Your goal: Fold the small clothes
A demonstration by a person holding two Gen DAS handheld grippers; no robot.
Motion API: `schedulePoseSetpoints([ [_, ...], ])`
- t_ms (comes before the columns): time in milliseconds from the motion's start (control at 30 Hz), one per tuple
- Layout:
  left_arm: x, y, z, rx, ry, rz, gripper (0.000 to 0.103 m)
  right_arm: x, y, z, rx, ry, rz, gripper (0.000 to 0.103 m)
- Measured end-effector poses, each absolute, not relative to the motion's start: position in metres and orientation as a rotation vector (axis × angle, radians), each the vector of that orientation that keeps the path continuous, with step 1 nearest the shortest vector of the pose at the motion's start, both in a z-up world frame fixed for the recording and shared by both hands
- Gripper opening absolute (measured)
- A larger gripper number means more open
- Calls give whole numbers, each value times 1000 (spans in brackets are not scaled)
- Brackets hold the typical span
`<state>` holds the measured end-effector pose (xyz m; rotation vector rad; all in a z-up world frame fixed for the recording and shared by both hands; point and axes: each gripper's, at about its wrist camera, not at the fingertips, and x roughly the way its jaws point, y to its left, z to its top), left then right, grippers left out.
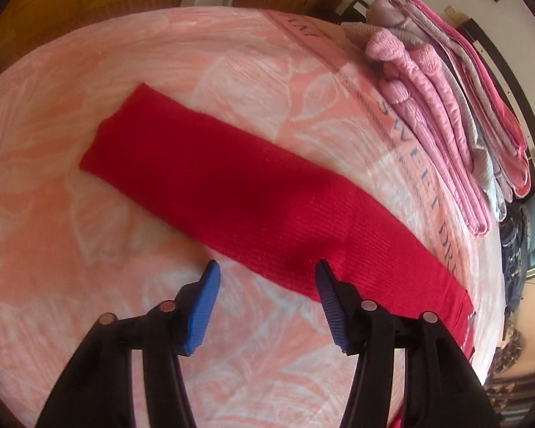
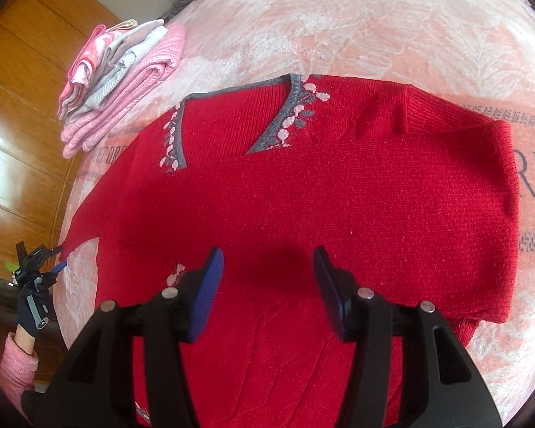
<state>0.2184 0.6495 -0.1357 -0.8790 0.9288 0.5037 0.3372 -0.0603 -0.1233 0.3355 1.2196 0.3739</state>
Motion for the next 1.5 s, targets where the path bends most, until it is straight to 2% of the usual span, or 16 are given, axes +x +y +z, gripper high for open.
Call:
schedulePoseSetpoints([
  [333, 227, 710, -151, -883, 828, 552, 55, 341, -60, -134, 330, 1216, 363, 54],
  [433, 233, 714, -148, -830, 815, 561, 44, 341, -56, -135, 307, 1213, 363, 56],
  [467, 234, 714, -147, -805, 813, 555, 35, 341, -56, -135, 301, 1212, 362, 56],
  [500, 235, 714, -146, -785, 812, 547, 30, 341, -56, -135, 298, 1211, 363, 56],
  [700, 233, 712, -138, -724, 776, 509, 12, 340, -58, -135, 320, 1210, 365, 56],
  [800, 236, 704, -129, -681, 754, 494, 7, 339, -59, -134, 319, 1210, 367, 56],
  [1100, 270, 629, -97, -523, 680, 312, 5, 337, -62, -133, 335, 1212, 366, 56],
  [1500, 335, 431, -85, -429, 744, -114, 5, 328, -79, -130, 363, 1205, 347, 56],
])
